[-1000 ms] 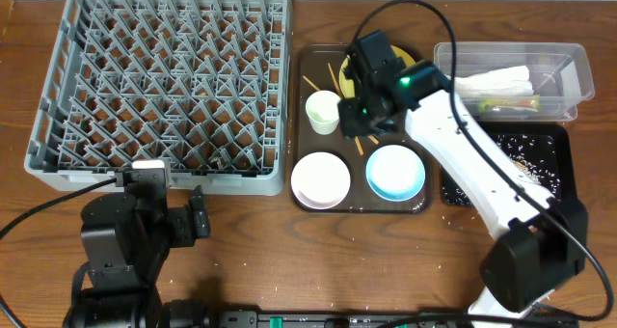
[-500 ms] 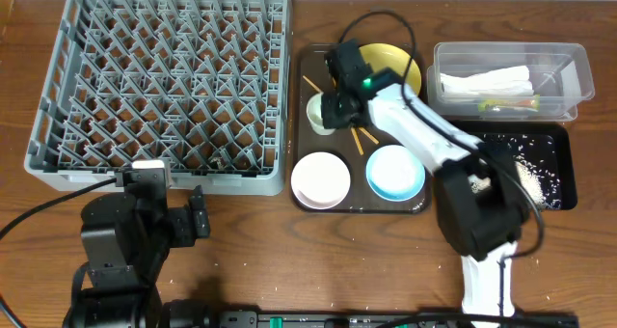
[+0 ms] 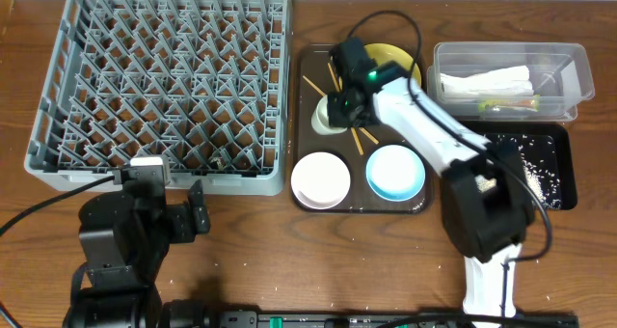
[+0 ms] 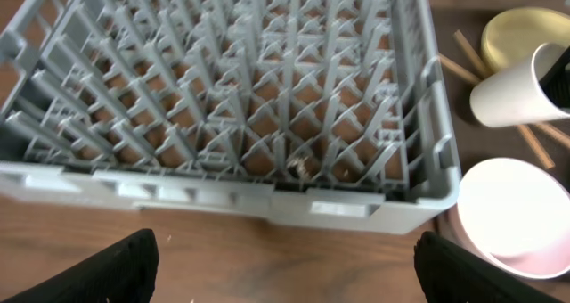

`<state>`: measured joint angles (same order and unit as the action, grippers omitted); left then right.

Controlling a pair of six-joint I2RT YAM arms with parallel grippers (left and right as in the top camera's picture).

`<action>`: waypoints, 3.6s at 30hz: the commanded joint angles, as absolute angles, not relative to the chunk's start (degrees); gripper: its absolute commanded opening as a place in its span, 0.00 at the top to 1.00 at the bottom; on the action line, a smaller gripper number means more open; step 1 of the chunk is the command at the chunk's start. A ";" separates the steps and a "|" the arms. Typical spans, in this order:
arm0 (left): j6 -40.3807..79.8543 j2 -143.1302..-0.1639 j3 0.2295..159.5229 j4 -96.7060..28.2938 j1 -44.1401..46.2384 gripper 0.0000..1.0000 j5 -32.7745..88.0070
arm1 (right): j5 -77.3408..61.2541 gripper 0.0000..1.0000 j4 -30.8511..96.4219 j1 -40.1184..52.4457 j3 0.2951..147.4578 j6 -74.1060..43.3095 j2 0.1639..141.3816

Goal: Sort waste into correct bins and load items into the dishwasher
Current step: 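Grasp the white cup with the right gripper and lift it, then move the white cup left and hand it to the left gripper, then lower the white cup into the dish rack with the left gripper and release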

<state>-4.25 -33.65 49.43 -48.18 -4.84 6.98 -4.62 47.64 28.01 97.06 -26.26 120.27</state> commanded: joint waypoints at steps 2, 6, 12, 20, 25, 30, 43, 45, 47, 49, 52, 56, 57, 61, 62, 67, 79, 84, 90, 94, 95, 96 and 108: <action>0.34 -34.44 50.22 -44.49 -5.13 0.07 14.28 | -7.84 0.99 48.75 24.21 101.16 -21.96 110.61; 5.91 -40.64 50.24 -36.88 -5.13 0.07 26.87 | -17.43 0.99 46.54 20.03 101.16 -20.47 106.41; 16.14 -58.35 52.29 -24.18 -5.13 0.07 46.65 | -34.79 0.99 42.94 15.42 101.16 -19.16 105.38; 54.78 -75.66 52.64 3.36 -5.13 0.07 66.04 | -41.95 0.99 41.52 14.55 101.12 -15.05 106.65; 65.45 -80.86 52.62 3.27 -5.13 0.07 70.61 | -56.55 0.99 36.25 15.35 101.08 -13.61 110.76; 64.79 -83.13 52.62 3.14 -5.06 0.07 76.23 | -72.53 0.99 29.82 15.51 101.08 -13.56 116.55; 58.83 -83.15 52.62 3.18 -5.06 0.07 78.67 | -87.92 0.99 22.83 23.22 101.10 -13.21 125.78; 58.06 -83.15 52.62 3.20 -5.06 0.07 79.59 | -87.24 0.99 22.68 24.82 101.08 -13.21 126.45; 57.41 -83.15 52.62 3.36 -5.06 0.07 80.62 | -86.85 0.99 22.74 26.13 101.08 -13.23 126.82; 56.12 -83.15 52.62 3.36 -5.06 0.07 81.54 | -86.83 0.99 22.72 27.11 101.08 -13.32 127.11; 54.37 -83.15 52.62 3.36 -5.06 0.07 82.19 | -86.11 0.99 22.70 28.18 101.08 -13.96 127.37; 52.47 -83.15 52.62 3.40 -5.06 0.07 83.44 | -84.23 0.99 22.70 28.93 101.08 -14.76 127.52; 52.29 -83.15 52.62 3.38 -5.06 0.07 83.81 | -84.25 0.99 22.70 28.95 101.10 -14.76 127.52; 52.27 -83.15 52.62 3.55 -5.08 0.10 84.03 | -84.23 0.99 22.70 28.88 101.08 -15.22 127.52; 52.07 -83.15 52.62 3.60 -5.06 0.12 84.03 | -84.23 0.99 22.70 28.84 101.10 -15.22 127.52; 52.07 -83.15 52.62 3.57 -5.06 0.28 84.01 | -82.87 0.99 22.70 28.91 101.08 -16.27 127.52; 50.81 -83.15 52.62 3.79 -5.08 0.65 83.55 | -82.67 0.78 21.78 28.45 101.10 -16.71 127.52; 50.81 -83.15 52.62 4.03 -5.08 0.65 83.53 | -83.00 0.55 21.41 25.76 101.10 -16.75 127.52; 50.81 -83.15 52.62 4.60 -5.08 0.70 83.53 | -81.58 0.46 21.41 20.78 101.10 -16.75 127.50; 50.83 -83.15 52.62 7.20 -5.08 0.73 83.53 | -75.64 0.44 22.74 15.99 101.10 -19.31 127.04; 50.85 -83.13 52.62 8.05 -5.08 0.73 83.35 | -73.25 0.43 23.66 14.90 101.10 -19.29 126.50; 50.98 -83.13 52.64 8.56 -5.08 0.73 82.91 | -70.59 0.42 24.84 14.00 101.10 -19.14 125.64; 53.15 -83.02 55.00 7.03 -5.08 0.74 69.12 | -37.30 0.19 42.76 12.03 101.10 -8.19 105.91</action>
